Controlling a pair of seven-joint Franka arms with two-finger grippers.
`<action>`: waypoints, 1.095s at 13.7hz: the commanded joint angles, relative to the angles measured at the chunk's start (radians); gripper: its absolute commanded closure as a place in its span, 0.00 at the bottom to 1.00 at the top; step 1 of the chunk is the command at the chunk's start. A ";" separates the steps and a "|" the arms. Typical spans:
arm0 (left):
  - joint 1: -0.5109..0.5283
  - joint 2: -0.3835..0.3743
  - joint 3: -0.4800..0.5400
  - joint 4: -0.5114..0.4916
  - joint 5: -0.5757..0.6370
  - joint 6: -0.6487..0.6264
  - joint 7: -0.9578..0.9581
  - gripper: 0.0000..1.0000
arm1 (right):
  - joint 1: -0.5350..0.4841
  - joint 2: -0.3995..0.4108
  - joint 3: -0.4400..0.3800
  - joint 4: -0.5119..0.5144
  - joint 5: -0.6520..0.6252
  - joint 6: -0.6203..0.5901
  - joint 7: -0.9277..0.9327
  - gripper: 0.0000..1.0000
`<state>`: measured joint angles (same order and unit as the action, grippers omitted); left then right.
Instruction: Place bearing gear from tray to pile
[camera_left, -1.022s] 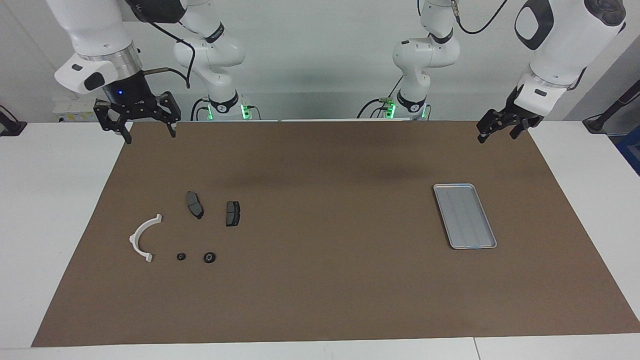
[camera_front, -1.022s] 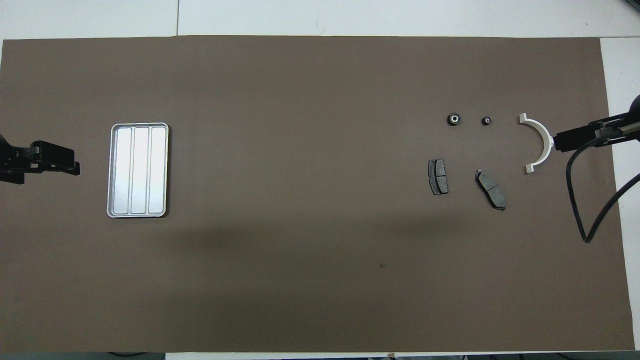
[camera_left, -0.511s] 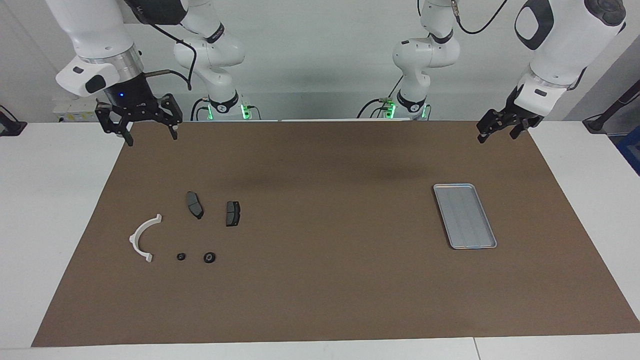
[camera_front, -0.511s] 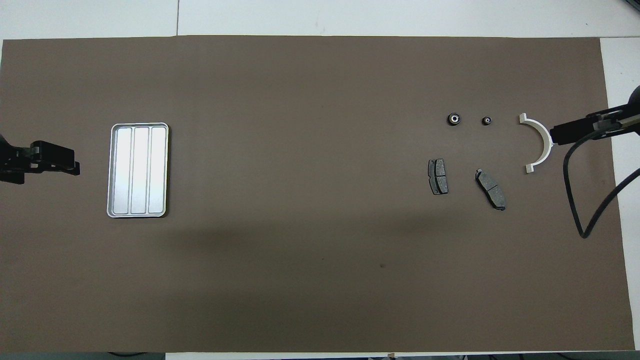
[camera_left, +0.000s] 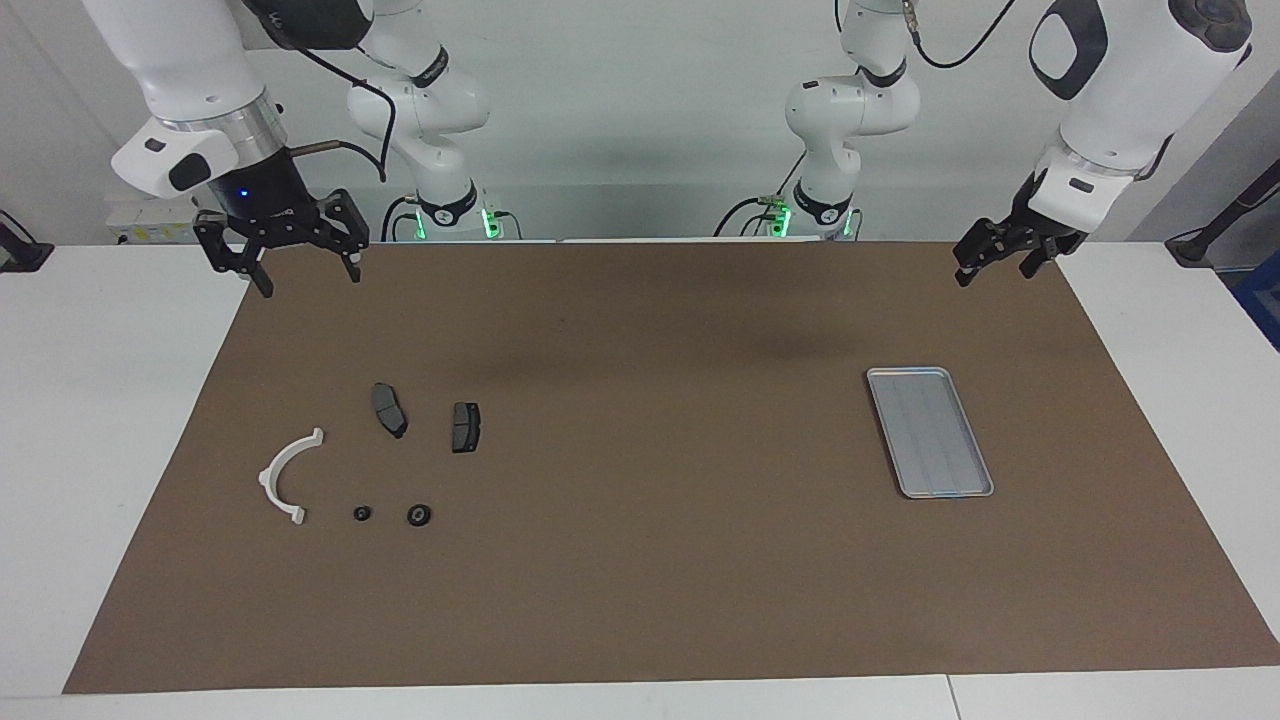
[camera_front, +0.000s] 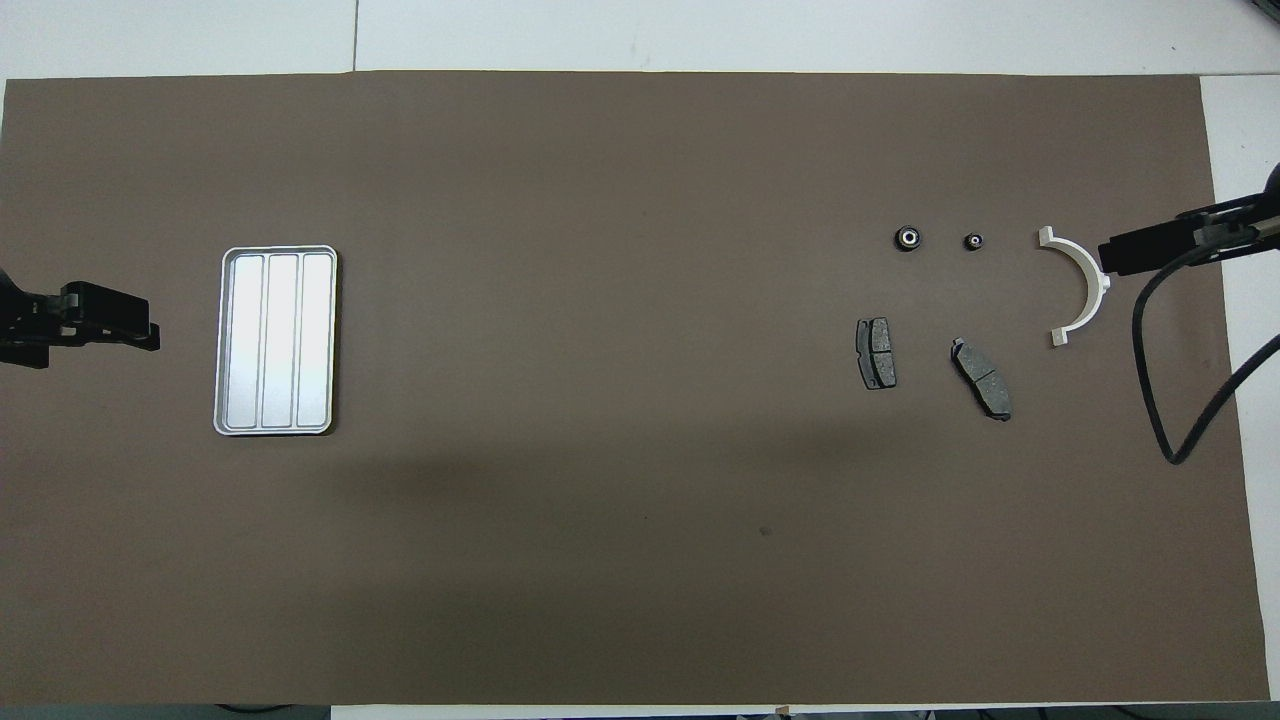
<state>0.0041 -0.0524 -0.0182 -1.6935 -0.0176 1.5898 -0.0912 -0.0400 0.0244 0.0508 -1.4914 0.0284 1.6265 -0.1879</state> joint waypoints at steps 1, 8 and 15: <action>-0.009 -0.012 0.009 -0.003 -0.009 -0.017 0.002 0.00 | -0.015 0.020 0.018 0.020 0.012 -0.016 0.008 0.00; -0.009 -0.014 0.009 -0.003 -0.009 -0.016 0.002 0.00 | -0.008 0.035 0.001 0.020 -0.024 -0.014 0.013 0.00; -0.009 -0.012 0.009 -0.003 -0.009 -0.017 0.002 0.00 | 0.071 0.051 -0.111 0.020 -0.025 -0.007 0.133 0.00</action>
<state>0.0041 -0.0524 -0.0182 -1.6935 -0.0176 1.5898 -0.0912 0.0230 0.0653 -0.0543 -1.4828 0.0159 1.6263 -0.0789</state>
